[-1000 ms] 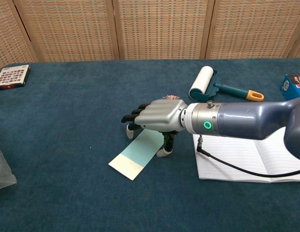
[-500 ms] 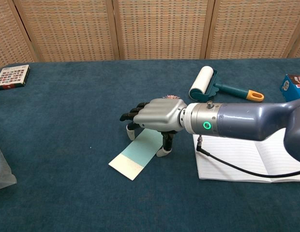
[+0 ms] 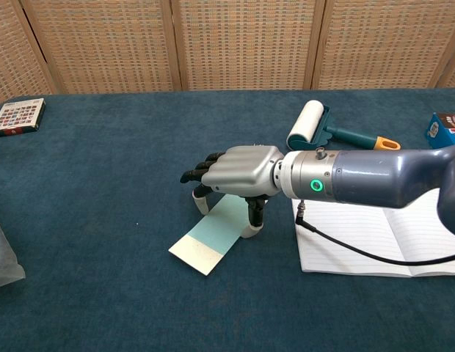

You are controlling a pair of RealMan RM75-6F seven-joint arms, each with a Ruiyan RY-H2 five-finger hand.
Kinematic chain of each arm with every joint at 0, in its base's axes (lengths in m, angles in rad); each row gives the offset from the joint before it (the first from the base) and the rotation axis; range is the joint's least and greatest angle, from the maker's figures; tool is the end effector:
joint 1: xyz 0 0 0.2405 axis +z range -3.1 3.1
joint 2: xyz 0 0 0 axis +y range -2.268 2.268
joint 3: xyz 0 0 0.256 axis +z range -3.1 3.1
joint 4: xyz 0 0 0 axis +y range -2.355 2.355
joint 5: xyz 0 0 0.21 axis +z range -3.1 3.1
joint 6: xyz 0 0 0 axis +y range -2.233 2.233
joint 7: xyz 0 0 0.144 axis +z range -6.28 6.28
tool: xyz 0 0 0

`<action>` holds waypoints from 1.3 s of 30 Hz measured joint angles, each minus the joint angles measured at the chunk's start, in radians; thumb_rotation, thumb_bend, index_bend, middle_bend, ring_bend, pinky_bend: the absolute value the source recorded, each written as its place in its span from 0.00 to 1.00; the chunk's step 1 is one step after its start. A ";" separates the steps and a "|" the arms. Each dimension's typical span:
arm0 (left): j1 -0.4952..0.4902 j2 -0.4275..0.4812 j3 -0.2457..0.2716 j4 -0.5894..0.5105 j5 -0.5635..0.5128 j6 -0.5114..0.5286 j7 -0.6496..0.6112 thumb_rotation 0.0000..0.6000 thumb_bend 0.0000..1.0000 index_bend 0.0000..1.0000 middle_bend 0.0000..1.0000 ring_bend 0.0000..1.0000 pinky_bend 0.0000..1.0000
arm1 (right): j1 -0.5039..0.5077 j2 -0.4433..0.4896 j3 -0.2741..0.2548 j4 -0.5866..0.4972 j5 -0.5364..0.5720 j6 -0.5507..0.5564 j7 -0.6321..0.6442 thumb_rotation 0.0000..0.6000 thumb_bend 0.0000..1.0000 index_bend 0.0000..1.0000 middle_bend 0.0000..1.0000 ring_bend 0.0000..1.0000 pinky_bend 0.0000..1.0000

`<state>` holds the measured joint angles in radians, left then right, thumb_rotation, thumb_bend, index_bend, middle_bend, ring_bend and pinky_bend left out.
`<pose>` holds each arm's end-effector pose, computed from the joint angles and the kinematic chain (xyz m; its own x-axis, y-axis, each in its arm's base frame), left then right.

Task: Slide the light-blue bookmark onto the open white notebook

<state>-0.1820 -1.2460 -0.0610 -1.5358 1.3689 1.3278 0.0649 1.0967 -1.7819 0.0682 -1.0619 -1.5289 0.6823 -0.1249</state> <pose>-0.3189 0.2128 0.1114 0.3879 0.1206 0.9138 0.9191 0.0245 -0.3934 -0.0622 -0.3612 -0.1129 0.7763 -0.1051 0.6216 -0.4088 -0.8344 0.3696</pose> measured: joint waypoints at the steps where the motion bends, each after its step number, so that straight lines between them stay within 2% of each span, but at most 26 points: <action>1: 0.000 0.000 0.001 0.000 0.000 0.000 0.000 1.00 0.12 0.00 0.00 0.00 0.00 | 0.000 0.002 0.000 -0.004 0.002 -0.001 -0.005 1.00 0.19 0.55 0.06 0.00 0.07; 23: 0.005 0.006 0.002 -0.011 0.010 0.015 0.000 1.00 0.12 0.00 0.00 0.00 0.00 | -0.001 0.057 0.018 -0.087 0.036 0.004 -0.091 1.00 0.20 0.56 0.06 0.00 0.07; 39: 0.004 0.001 0.007 -0.014 0.021 0.018 0.013 1.00 0.12 0.00 0.00 0.00 0.00 | -0.030 0.189 -0.009 -0.189 0.041 0.015 -0.153 1.00 0.20 0.56 0.06 0.00 0.07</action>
<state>-0.1782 -1.2447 -0.0538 -1.5502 1.3899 1.3460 0.0774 1.0663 -1.5930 0.0589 -1.2511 -1.4882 0.6970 -0.2784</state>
